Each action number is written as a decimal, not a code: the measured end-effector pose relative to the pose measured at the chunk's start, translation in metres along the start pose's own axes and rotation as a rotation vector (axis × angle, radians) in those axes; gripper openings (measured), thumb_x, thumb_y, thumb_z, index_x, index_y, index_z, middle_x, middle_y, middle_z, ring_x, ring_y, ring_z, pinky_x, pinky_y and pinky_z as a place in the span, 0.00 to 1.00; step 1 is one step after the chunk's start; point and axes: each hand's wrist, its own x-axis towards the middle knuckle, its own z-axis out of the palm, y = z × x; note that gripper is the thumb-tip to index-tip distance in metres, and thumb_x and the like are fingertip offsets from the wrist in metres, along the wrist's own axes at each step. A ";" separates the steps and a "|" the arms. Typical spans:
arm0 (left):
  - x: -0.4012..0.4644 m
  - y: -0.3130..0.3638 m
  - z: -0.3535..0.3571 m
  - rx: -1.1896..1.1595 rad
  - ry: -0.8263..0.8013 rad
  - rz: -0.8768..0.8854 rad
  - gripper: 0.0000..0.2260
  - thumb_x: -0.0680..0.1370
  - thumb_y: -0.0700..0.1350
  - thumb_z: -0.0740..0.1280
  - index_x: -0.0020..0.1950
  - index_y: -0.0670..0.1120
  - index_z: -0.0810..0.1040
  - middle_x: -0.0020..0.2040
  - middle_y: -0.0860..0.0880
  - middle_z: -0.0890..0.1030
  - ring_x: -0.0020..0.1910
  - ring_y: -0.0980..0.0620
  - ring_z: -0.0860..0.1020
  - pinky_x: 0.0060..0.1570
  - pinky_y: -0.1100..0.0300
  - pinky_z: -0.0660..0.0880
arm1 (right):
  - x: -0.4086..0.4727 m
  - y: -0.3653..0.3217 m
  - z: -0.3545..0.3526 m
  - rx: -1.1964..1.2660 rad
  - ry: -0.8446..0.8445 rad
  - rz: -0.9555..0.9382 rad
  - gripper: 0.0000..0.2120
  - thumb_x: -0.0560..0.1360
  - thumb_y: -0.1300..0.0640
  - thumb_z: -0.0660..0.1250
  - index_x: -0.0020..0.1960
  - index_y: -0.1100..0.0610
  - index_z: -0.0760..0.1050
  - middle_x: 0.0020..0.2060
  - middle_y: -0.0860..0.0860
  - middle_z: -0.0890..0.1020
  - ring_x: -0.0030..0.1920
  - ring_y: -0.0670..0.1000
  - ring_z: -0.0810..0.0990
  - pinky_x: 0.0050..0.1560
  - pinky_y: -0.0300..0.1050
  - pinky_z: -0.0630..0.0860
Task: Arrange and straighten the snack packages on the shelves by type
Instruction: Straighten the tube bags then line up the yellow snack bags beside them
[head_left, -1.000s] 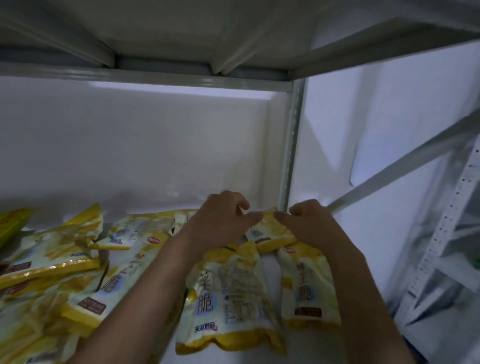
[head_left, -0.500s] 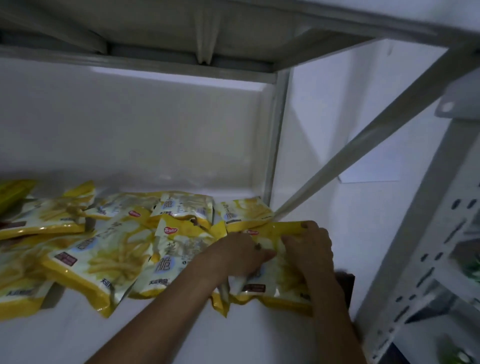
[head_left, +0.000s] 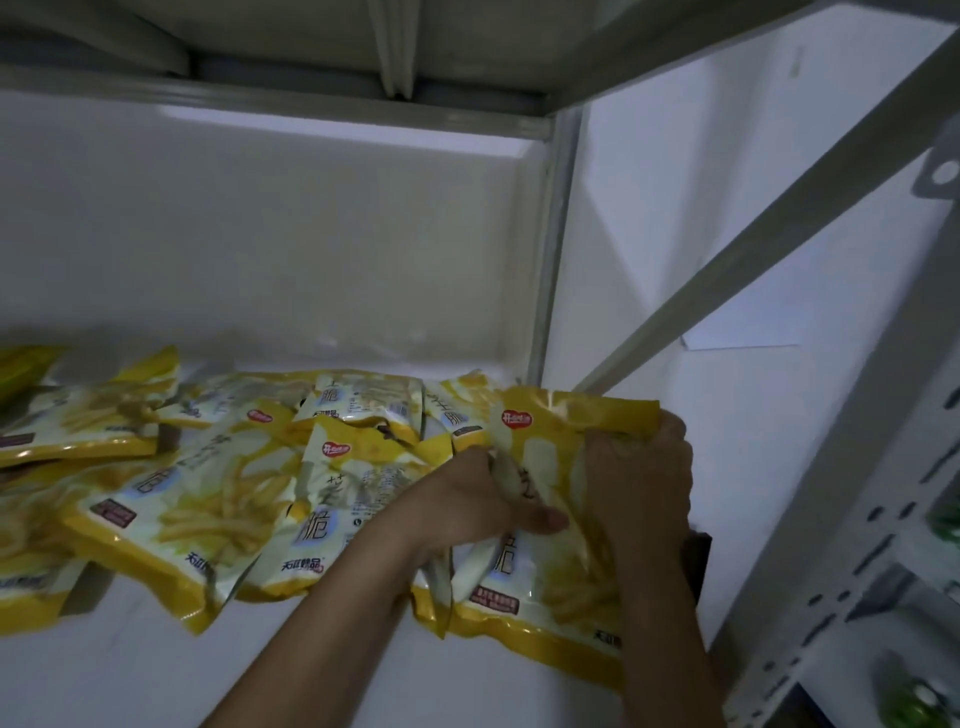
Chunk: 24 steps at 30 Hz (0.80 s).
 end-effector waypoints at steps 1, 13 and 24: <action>-0.001 0.000 -0.001 -0.022 0.022 -0.001 0.17 0.70 0.54 0.82 0.54 0.50 0.83 0.45 0.57 0.87 0.42 0.64 0.84 0.44 0.68 0.81 | 0.001 -0.004 0.001 0.028 0.005 -0.017 0.24 0.82 0.47 0.69 0.72 0.55 0.67 0.57 0.49 0.72 0.54 0.52 0.72 0.56 0.54 0.73; 0.006 -0.001 -0.055 -0.471 0.396 0.288 0.19 0.71 0.37 0.81 0.55 0.47 0.77 0.45 0.52 0.88 0.43 0.56 0.87 0.44 0.60 0.83 | 0.027 -0.023 0.033 0.419 -0.219 -0.038 0.27 0.64 0.33 0.76 0.54 0.49 0.77 0.49 0.50 0.86 0.51 0.56 0.87 0.57 0.62 0.83; 0.019 -0.032 -0.095 -0.598 0.441 0.290 0.16 0.77 0.40 0.77 0.65 0.44 0.82 0.59 0.43 0.87 0.59 0.41 0.85 0.65 0.38 0.78 | 0.026 -0.052 0.094 0.462 -0.742 -0.101 0.14 0.76 0.48 0.76 0.58 0.54 0.85 0.48 0.52 0.89 0.50 0.55 0.89 0.57 0.59 0.84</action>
